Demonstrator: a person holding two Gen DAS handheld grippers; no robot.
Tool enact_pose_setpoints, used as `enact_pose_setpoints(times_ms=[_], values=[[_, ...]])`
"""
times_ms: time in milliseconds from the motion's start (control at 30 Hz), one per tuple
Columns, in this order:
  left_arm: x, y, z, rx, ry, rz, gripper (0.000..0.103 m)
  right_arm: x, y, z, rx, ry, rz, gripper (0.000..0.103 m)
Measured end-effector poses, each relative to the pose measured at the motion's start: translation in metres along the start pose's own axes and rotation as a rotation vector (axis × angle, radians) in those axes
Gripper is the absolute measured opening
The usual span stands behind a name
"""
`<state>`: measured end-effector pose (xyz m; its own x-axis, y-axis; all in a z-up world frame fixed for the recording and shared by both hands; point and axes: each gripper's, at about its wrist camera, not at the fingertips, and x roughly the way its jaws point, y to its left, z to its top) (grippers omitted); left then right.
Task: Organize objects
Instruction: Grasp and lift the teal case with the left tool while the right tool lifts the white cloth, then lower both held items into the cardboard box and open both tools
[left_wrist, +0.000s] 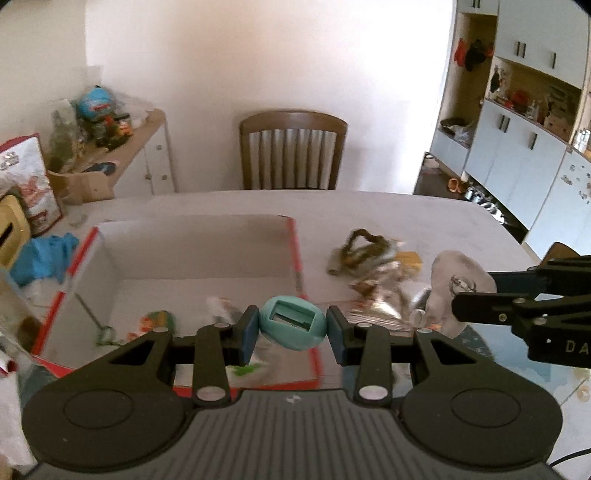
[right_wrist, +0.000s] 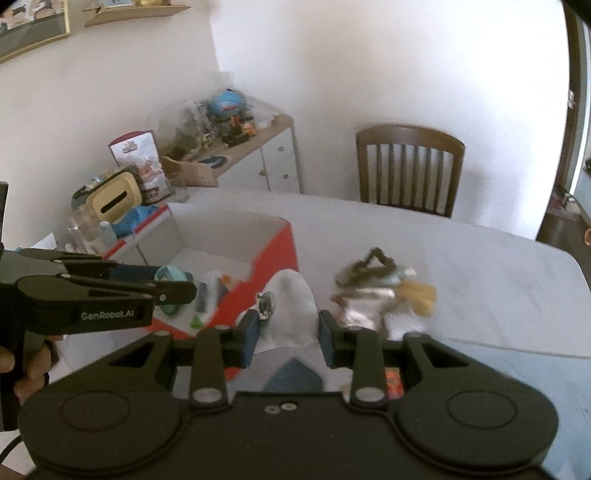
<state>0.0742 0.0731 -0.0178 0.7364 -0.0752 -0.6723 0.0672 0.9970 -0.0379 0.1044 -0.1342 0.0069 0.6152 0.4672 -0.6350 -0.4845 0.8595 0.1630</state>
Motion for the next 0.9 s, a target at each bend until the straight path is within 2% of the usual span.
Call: enact_pose_setpoints(times_ms=[433, 700, 900], values=[[0.005, 0.09, 0.018, -0.011, -0.006, 0.083, 0.039, 0.043, 0.072, 0.03, -0.061, 0.005, 0.028, 0.033], [0.035, 0.133, 0.035, -0.033, 0.023, 0.096, 0.039, 0.083, 0.107, 0.04, -0.074, 0.043, 0.034, 0.033], [0.063, 0.143, 0.04, -0.014, 0.049, 0.082, 0.039, 0.116, 0.12, 0.042, -0.077, 0.086, 0.013, 0.033]])
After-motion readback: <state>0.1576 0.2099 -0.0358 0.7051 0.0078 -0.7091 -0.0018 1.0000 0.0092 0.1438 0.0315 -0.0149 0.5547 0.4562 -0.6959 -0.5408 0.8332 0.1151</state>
